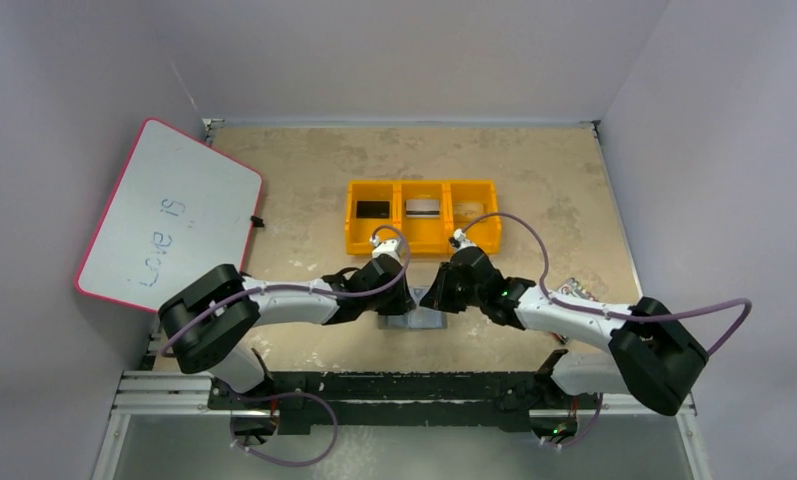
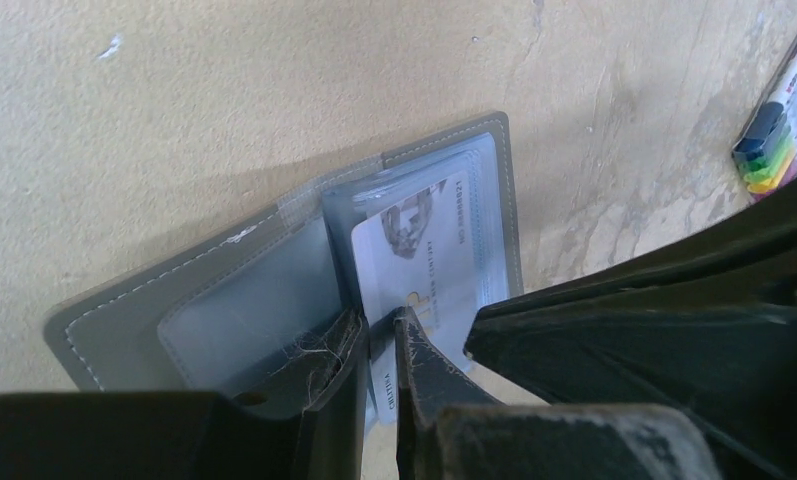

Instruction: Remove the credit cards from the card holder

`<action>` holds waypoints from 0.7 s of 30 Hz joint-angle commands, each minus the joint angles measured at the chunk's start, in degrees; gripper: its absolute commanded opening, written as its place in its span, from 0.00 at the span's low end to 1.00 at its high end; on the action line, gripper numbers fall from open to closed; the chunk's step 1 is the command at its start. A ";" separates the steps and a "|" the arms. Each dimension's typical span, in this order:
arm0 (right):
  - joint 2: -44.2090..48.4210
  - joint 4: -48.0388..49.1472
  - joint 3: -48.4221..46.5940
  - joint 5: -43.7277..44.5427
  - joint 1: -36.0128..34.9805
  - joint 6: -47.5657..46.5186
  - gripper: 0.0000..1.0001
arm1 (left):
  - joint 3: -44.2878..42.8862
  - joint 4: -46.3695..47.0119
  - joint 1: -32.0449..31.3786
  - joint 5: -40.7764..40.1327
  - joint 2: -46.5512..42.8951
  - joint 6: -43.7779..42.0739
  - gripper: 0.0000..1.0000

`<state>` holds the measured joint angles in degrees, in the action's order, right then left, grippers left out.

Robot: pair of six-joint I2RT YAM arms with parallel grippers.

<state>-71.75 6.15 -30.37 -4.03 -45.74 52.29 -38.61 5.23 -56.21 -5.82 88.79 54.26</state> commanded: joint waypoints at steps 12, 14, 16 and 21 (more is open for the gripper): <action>-8.07 -4.73 3.38 5.32 0.06 5.84 0.00 | 0.35 -3.27 1.92 1.76 0.33 -0.38 0.12; -7.70 -5.74 3.07 6.56 0.03 5.90 0.00 | 0.81 -2.71 1.90 2.15 -0.05 0.51 0.15; -7.18 -5.99 3.40 6.04 0.06 6.01 0.00 | 1.66 -1.33 1.93 2.68 -0.59 1.66 0.16; -6.10 -5.55 4.38 5.62 0.03 7.25 0.00 | 3.62 1.01 2.16 3.16 -1.21 4.64 0.22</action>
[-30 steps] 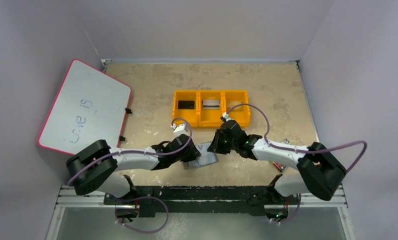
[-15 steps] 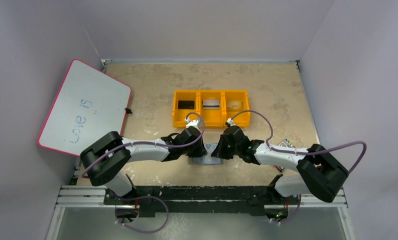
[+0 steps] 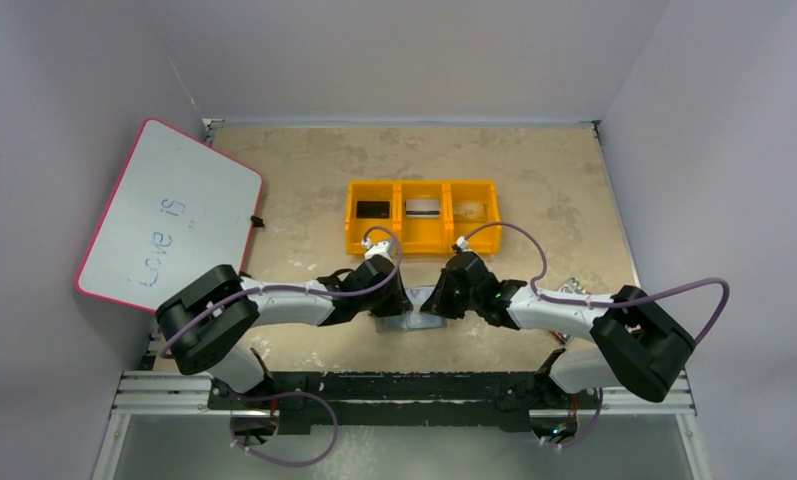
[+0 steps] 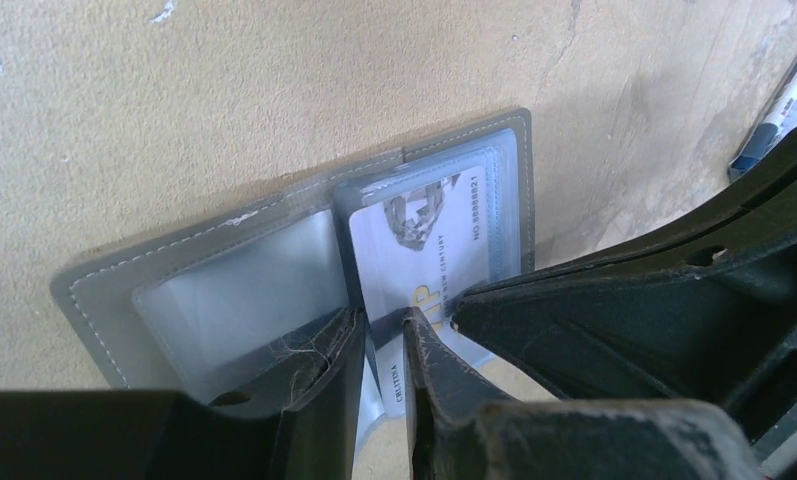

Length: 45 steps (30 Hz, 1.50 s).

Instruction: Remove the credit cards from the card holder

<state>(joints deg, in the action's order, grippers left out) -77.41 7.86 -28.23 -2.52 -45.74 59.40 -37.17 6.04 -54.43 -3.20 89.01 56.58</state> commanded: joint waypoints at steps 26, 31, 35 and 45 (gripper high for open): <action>-1.26 -10.92 0.73 7.08 0.03 0.89 0.00 | 4.94 0.80 1.61 -0.80 -3.80 2.98 0.00; -1.29 -11.05 0.86 7.34 0.07 1.03 0.00 | 3.56 -3.39 1.61 -2.10 -3.34 1.25 0.00; -1.96 -10.56 0.78 7.01 0.12 0.97 0.00 | 4.06 -3.81 1.62 -2.16 -3.85 1.04 0.00; -2.35 -8.02 0.79 4.57 0.04 0.70 0.00 | 6.83 7.27 1.71 1.14 -3.72 6.17 0.07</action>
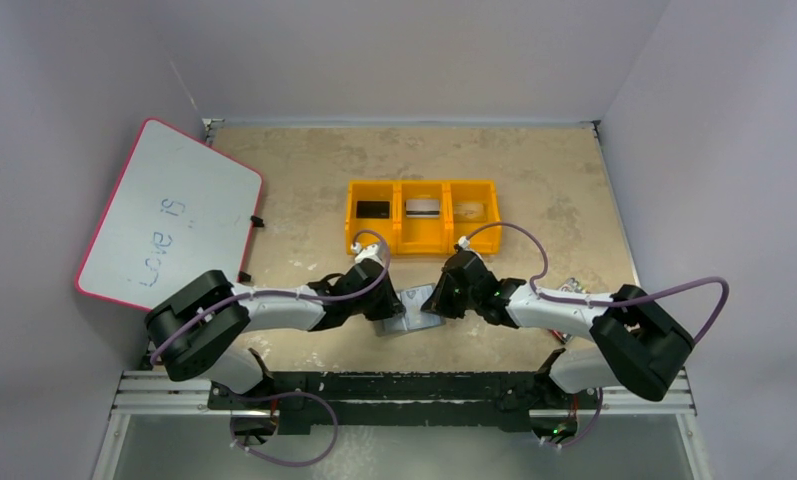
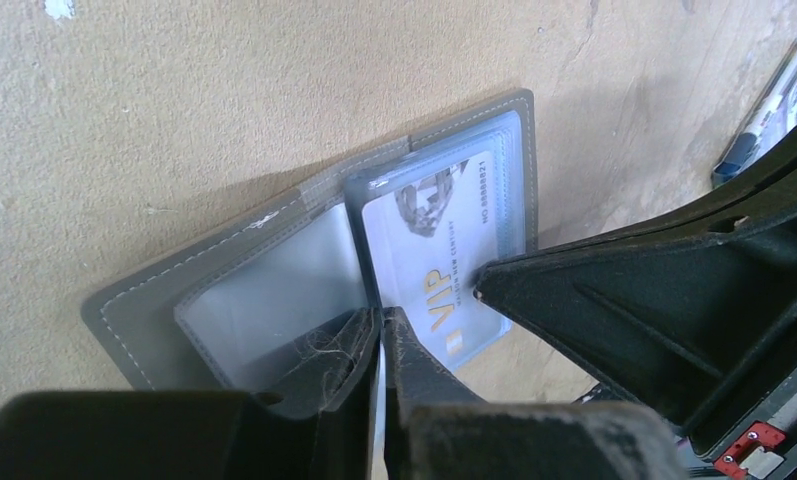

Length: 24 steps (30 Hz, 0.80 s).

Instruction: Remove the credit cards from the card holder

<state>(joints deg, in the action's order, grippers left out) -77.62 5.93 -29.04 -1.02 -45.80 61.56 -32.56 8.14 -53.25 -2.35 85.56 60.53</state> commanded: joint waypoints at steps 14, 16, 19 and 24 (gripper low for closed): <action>1.39 -2.44 1.83 -1.56 1.33 -1.27 0.02 | 10.76 31.50 0.63 1.44 5.27 14.22 0.03; 1.41 -1.61 2.33 -1.97 1.42 -1.43 0.02 | 10.80 34.13 0.63 2.25 7.08 14.75 0.00; 1.34 -2.53 2.60 -1.60 1.76 -1.81 0.01 | 12.20 37.21 0.61 2.69 8.61 15.75 0.00; 3.33 -7.05 3.28 2.13 3.09 -1.66 0.00 | 15.25 35.99 2.41 5.06 8.44 13.85 0.00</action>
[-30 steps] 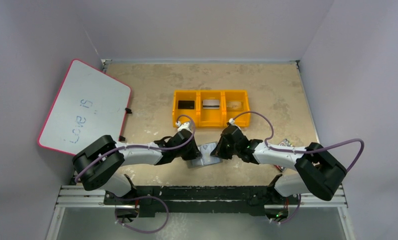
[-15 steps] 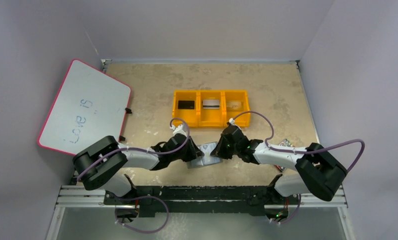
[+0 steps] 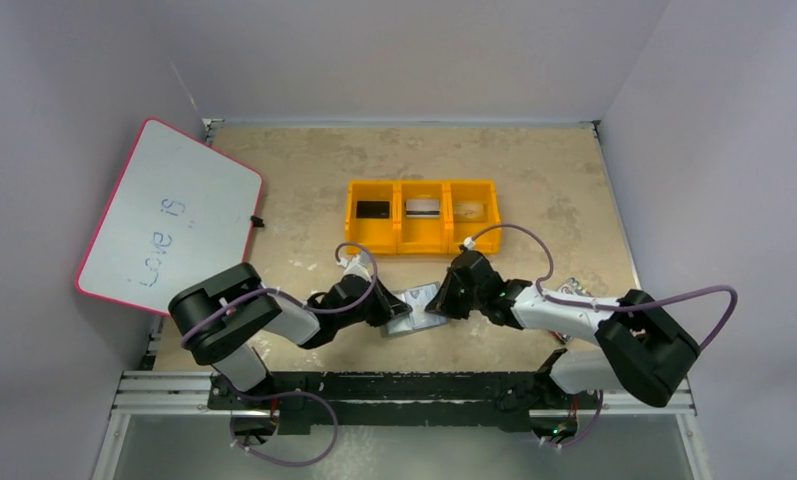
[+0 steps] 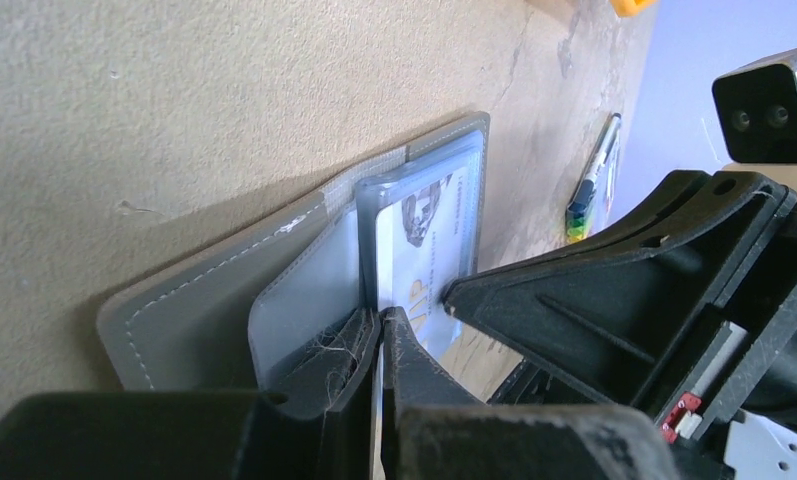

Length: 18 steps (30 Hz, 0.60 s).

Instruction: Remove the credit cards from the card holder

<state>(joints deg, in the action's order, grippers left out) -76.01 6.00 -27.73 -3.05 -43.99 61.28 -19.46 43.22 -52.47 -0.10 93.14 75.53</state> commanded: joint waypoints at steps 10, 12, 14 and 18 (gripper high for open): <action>3.63 -7.09 -0.20 1.14 4.44 -7.50 0.02 | -0.67 -3.22 4.57 10.91 4.62 -6.22 0.00; 5.21 -7.34 -0.79 1.21 4.46 -7.87 0.03 | -0.32 -2.64 4.57 11.48 5.18 -5.82 0.00; 6.51 -6.85 -0.84 0.71 4.52 -8.67 0.04 | 0.07 -2.62 4.68 11.35 5.21 -5.94 0.00; 7.72 -5.45 -1.74 -3.69 4.61 -10.78 0.07 | 0.27 -5.46 4.69 11.52 3.72 -6.78 0.00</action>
<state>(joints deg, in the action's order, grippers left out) -70.35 -0.40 -27.03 -2.68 -39.68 54.17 -20.21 45.78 -47.83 10.90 96.51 72.55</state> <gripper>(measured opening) 0.038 0.020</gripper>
